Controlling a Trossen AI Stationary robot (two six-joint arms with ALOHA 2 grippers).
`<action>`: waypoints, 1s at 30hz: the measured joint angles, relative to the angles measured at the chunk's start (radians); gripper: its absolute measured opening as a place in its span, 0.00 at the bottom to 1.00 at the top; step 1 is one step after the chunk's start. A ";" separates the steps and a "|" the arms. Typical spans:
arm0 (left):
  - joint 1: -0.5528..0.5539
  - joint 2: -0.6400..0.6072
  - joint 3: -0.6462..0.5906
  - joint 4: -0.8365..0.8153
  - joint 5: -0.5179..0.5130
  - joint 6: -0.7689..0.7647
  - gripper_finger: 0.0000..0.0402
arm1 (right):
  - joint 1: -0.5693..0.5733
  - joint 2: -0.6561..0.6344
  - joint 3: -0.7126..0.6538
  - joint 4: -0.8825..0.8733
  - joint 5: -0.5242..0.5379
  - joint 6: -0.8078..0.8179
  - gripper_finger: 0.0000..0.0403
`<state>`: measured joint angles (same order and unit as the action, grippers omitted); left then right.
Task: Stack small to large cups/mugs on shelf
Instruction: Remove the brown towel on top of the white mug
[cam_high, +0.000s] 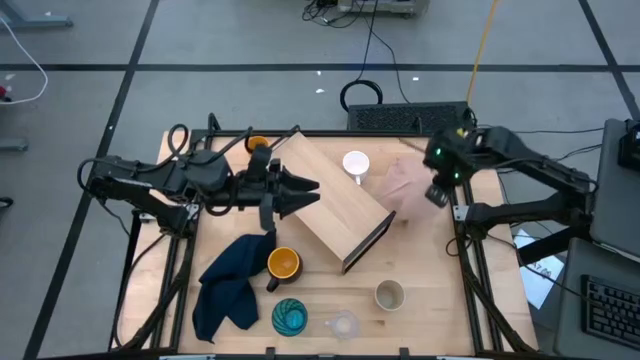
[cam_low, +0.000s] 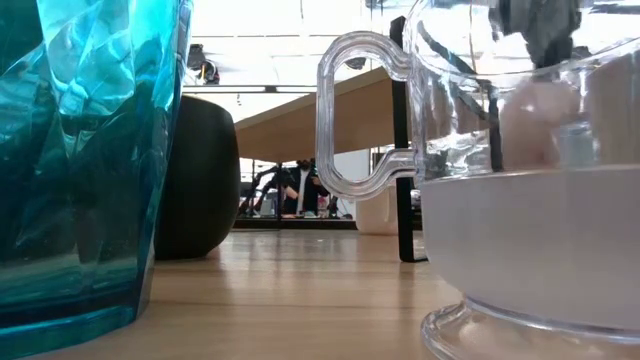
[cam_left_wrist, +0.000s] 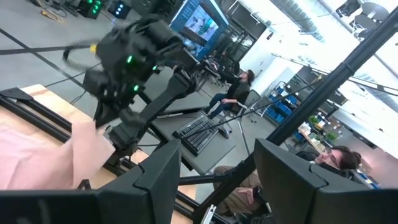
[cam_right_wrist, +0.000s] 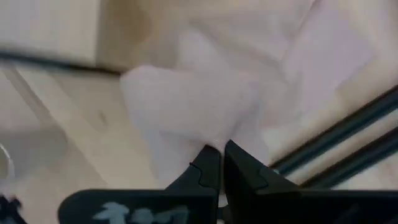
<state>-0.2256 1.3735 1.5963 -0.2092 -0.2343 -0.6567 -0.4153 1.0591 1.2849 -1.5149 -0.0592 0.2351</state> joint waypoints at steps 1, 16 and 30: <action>0.000 0.000 0.000 0.000 0.006 0.000 0.51 | 0.010 -0.005 -0.035 -0.008 -0.012 0.008 0.00; 0.000 0.000 0.000 -0.021 0.008 0.001 0.51 | 0.128 -0.137 -0.553 0.252 -0.308 0.139 0.00; 0.000 0.000 0.000 -0.058 0.008 -0.014 0.51 | 0.130 -0.153 -0.596 0.374 -0.366 0.217 0.37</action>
<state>-0.2256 1.3735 1.5963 -0.2676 -0.2260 -0.6711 -0.2855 0.9066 0.6891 -1.1408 -0.4248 0.4522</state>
